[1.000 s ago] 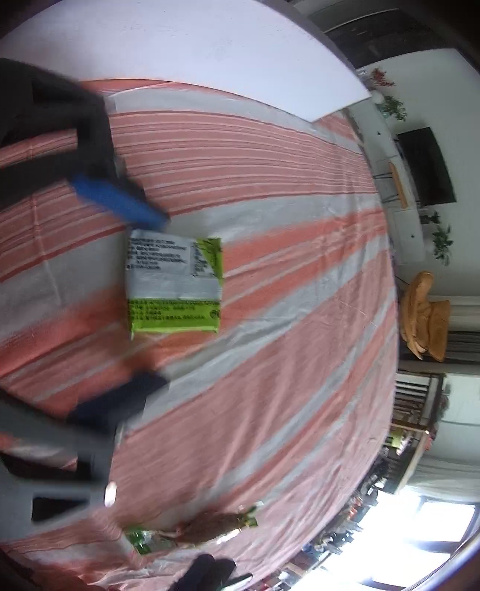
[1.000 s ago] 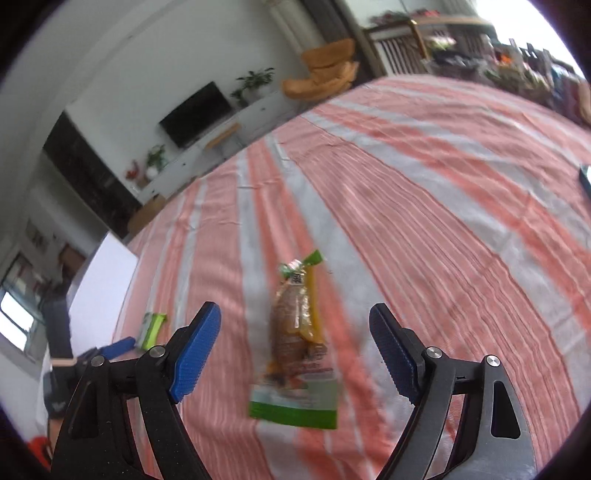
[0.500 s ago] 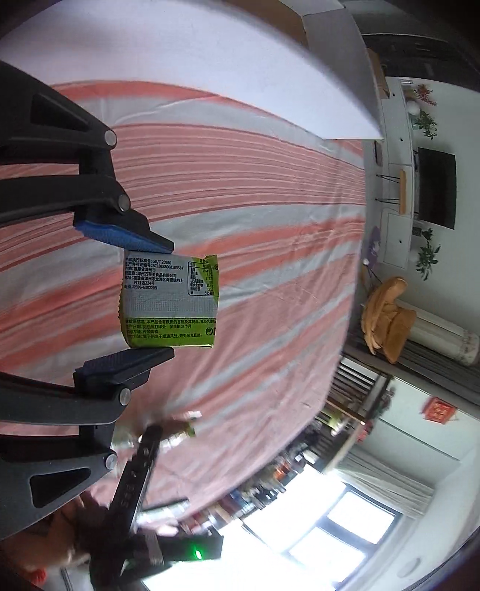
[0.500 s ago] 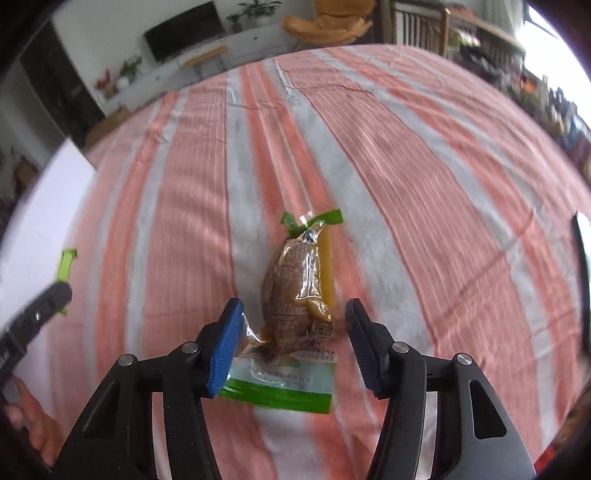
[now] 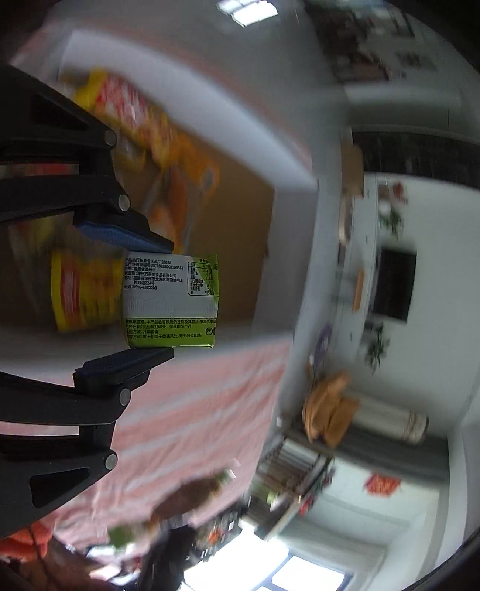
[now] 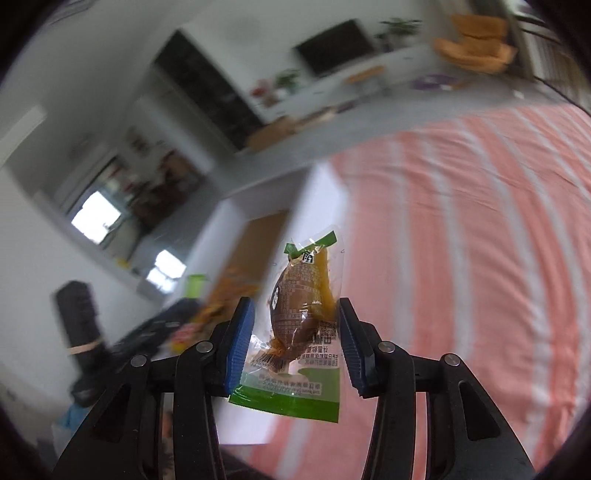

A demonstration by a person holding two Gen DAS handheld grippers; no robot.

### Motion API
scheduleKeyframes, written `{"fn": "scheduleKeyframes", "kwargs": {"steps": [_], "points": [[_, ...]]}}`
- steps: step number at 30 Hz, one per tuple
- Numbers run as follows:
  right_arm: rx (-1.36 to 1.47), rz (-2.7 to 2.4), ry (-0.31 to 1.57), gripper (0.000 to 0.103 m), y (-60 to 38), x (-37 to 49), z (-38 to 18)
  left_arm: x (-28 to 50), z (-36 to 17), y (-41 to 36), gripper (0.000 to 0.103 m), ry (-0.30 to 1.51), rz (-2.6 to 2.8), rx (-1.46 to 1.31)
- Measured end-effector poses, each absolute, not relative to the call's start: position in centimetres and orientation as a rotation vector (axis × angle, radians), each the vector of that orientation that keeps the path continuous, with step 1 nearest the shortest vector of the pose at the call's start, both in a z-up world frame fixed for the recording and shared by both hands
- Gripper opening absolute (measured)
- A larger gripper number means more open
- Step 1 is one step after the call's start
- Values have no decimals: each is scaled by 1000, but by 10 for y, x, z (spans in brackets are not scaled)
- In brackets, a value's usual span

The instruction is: Organize snacks

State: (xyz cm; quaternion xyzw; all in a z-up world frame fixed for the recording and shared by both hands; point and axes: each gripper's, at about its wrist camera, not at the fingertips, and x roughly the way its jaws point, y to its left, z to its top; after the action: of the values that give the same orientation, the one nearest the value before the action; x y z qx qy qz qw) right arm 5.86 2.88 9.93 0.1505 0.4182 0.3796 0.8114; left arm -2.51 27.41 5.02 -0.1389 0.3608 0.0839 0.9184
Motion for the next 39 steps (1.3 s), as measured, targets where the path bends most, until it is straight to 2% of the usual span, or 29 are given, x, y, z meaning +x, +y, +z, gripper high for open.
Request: {"fn": "scheduleKeyframes", "kwargs": {"steps": [2, 3, 5, 6, 8, 12, 17, 24, 31, 39], "points": [[283, 907, 894, 48, 74, 50, 113, -36, 41, 302, 49, 764, 269, -289], [259, 952, 893, 53, 98, 46, 118, -40, 37, 312, 50, 775, 312, -290], [215, 1023, 880, 64, 140, 38, 120, -47, 25, 325, 60, 804, 370, -293], [196, 1051, 877, 65, 157, 35, 118, -51, 22, 330, 64, 815, 382, -296], [169, 1074, 915, 65, 181, 35, 109, -60, 17, 332, 86, 815, 390, -294], [182, 1050, 947, 65, 182, 35, 100, -69, 19, 313, 100, 769, 405, -224], [82, 942, 922, 68, 156, 29, 99, -65, 41, 293, 101, 736, 400, -164], [-28, 872, 886, 69, 143, 17, 103, -84, 79, 284, 103, 605, 518, -219], [-153, 837, 859, 72, 161, 5, 103, -90, 82, 276, 103, 616, 603, -116], [-214, 778, 849, 73, 165, -5, 106, -86, 68, 276, 103, 715, 589, -74]]}}
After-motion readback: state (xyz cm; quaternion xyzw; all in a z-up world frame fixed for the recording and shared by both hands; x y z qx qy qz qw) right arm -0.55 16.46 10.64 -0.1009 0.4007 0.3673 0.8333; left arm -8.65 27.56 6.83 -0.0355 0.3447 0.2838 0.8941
